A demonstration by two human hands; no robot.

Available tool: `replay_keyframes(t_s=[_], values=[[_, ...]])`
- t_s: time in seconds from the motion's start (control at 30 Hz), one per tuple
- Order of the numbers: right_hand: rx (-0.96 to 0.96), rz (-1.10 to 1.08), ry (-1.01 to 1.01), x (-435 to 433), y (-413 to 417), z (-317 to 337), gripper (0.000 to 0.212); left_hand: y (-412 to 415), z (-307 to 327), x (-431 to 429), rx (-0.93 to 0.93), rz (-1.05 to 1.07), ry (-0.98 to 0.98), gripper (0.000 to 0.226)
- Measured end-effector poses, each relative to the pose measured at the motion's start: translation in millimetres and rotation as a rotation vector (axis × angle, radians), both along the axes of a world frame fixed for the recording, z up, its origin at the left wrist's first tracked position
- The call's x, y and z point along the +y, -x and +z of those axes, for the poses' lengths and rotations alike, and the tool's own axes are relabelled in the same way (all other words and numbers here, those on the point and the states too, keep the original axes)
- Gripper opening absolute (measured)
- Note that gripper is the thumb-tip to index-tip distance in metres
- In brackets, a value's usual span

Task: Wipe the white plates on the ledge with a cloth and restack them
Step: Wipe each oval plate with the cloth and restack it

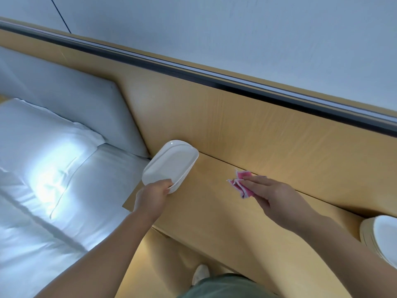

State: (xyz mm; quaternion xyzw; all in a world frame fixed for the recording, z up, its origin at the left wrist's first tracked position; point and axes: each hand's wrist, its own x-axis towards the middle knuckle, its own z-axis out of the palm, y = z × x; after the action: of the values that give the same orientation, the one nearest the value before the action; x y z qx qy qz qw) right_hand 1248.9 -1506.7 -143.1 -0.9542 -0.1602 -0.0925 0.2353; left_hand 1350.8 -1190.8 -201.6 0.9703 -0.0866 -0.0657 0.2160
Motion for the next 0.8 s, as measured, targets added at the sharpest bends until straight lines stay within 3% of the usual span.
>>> replay_keyframes(t_s=[0.2,0.5,0.67,0.8], values=[[0.063,-0.009,0.042,17,-6,-5,0.053,-18,-18,7,0.122,-0.138,-0.134,0.037],[0.074,-0.059,0.052,15,-2,-8,0.053,-33,-21,3,0.138,-0.239,-0.218,0.034],[0.08,-0.139,0.035,-9,19,-10,0.05,-31,-14,-25,0.032,-0.248,-0.138,0.033],[0.063,-0.242,-0.006,-42,49,-10,0.048,-13,-3,-87,0.049,-0.411,-0.079,0.032]])
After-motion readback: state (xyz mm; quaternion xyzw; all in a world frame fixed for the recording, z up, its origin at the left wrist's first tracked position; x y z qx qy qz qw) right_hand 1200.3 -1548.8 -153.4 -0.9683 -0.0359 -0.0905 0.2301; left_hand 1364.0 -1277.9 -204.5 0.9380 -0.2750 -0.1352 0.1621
